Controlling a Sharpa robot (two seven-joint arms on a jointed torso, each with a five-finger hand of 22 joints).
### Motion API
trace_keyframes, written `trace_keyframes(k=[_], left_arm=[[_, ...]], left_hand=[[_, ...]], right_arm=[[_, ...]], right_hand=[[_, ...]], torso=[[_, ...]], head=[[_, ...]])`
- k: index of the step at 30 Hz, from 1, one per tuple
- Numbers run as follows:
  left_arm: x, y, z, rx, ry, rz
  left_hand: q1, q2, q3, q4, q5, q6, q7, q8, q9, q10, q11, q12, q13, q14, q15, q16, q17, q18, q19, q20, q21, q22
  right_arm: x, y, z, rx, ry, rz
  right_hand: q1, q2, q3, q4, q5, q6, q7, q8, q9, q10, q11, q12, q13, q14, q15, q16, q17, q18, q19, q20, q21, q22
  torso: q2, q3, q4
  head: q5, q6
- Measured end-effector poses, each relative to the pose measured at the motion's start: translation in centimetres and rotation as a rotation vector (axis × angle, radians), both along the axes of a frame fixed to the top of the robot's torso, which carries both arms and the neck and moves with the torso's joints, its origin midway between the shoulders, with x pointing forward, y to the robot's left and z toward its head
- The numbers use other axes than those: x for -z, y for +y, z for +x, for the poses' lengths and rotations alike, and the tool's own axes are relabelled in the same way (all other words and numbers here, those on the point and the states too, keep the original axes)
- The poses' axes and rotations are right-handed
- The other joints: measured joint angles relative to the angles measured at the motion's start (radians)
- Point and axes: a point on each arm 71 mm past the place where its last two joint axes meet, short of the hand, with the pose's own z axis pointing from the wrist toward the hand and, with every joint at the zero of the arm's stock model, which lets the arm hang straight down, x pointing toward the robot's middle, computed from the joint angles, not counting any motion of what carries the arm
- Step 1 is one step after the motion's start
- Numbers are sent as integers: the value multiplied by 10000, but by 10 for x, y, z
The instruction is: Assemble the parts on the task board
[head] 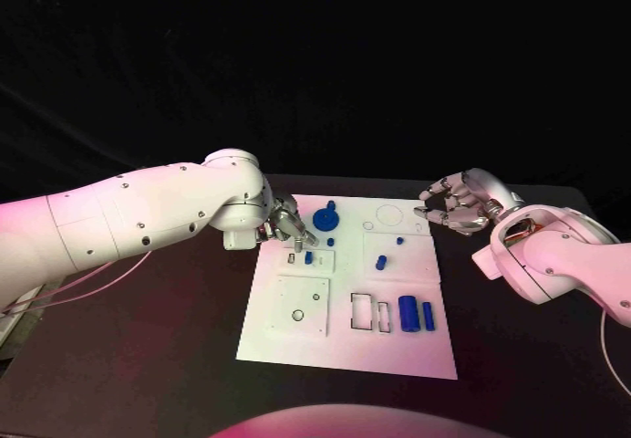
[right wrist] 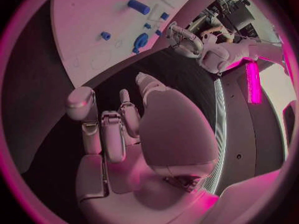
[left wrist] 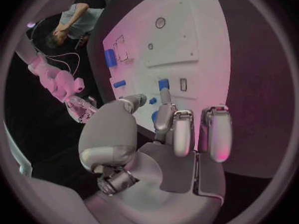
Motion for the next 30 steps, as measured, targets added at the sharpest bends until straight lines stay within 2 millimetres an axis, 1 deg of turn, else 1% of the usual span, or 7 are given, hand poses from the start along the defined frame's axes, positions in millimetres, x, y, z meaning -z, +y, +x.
trace_keyframes(k=[2, 4, 10, 14, 22, 28, 30], left_arm=[[-9, 4, 5, -102, -203, 12], [-19, 10, 11, -275, -442, 55], [-29, 27, 25, -770, -810, 274], [-30, 32, 33, -992, -982, 445], [-29, 36, 44, -1201, -1165, 771], [-21, 35, 52, -1310, -1140, 1031], [-18, 35, 53, -1341, -1114, 1094]], left_hand=[[0, 0, -33, 31, -33, -20, 20, -113, -74, -13, 13, -1, -51, 3, 2, 0, 0, 0, -35, 35, 0, 0], [117, 35, -211, 35, -258, -95, 94, -366, -209, -88, 88, -56, -126, 3, 9, 0, 0, 0, -16, 66, -5, 0], [229, 108, -793, 76, -1410, -337, 273, -1040, -602, -229, 228, -198, -349, 3, 182, 0, 0, -1, -35, 222, -69, 0], [244, 122, -1038, 74, -1868, -340, 270, -1128, -685, -264, 264, -198, -388, 3, 182, 0, 0, -1, -36, 221, -69, 0], [244, 122, -1095, 72, -1939, -339, 270, -1136, -704, -264, 264, -198, -416, 3, 182, 0, 0, -1, -36, 221, -69, 0], [570, 402, -1150, 73, -1473, -339, 270, -1270, -801, -336, 264, -197, -437, -22, 207, 0, 0, -1, -3, 259, -69, 0], [625, 411, -1150, 73, -1424, -378, 308, -1345, -836, -338, 267, -197, -448, -29, 219, 0, 0, -1, -35, 290, -69, 0]], right_arm=[[0, 0, 0, 14, -1, -6], [0, -1, 1, 28, -1, -12], [1, -2, 1, 49, 2, -22], [1, -1, 1, 52, 4, -24], [1, 1, 2, 17, 12, -14], [2, 1, 2, 3, 18, -11], [2, 1, 2, 1, 20, -10]], right_hand=[[0, 0, 0, 0, 0, 0, 0, 0, 0, 0, 0, 0, 0, 0, 0, 0, 0, 0, 0, 0, 0, 0], [0, 0, 0, 0, 0, 0, 0, 0, 0, 0, 0, 0, 0, 0, 0, 0, 0, 0, 0, 0, 0, 0], [0, 0, 0, 0, 0, 0, 0, 0, -1, 0, 0, 0, 0, 0, 0, 0, 0, -1, 0, 0, 0, 0], [0, 0, 0, 0, 0, 0, 0, 0, -1, 0, 0, 0, 0, 0, 0, 0, 0, -1, 0, 0, 0, 0], [0, 0, 0, 0, 0, 0, 0, 0, 13, 0, 0, 0, 0, 0, 0, 0, 0, -1, 0, 0, 0, 0], [0, 0, 0, 0, 0, 0, 0, 0, 12, 0, 0, 0, 0, 0, 0, 0, 0, -1, 0, 0, 0, 0], [0, 0, 0, 0, 0, 0, 0, -1, 12, 0, 0, 0, 1, 0, 0, 0, 0, 0, 0, 0, 0, 0]], torso=[[0, 0, 0], [1, 1, -6], [13, 2, -15], [25, -5, -12], [35, -11, -12], [40, -11, -24], [43, -11, -27]], head=[[-6, 6], [0, 20], [22, 83], [41, 104], [79, 150], [105, 151], [106, 145]])
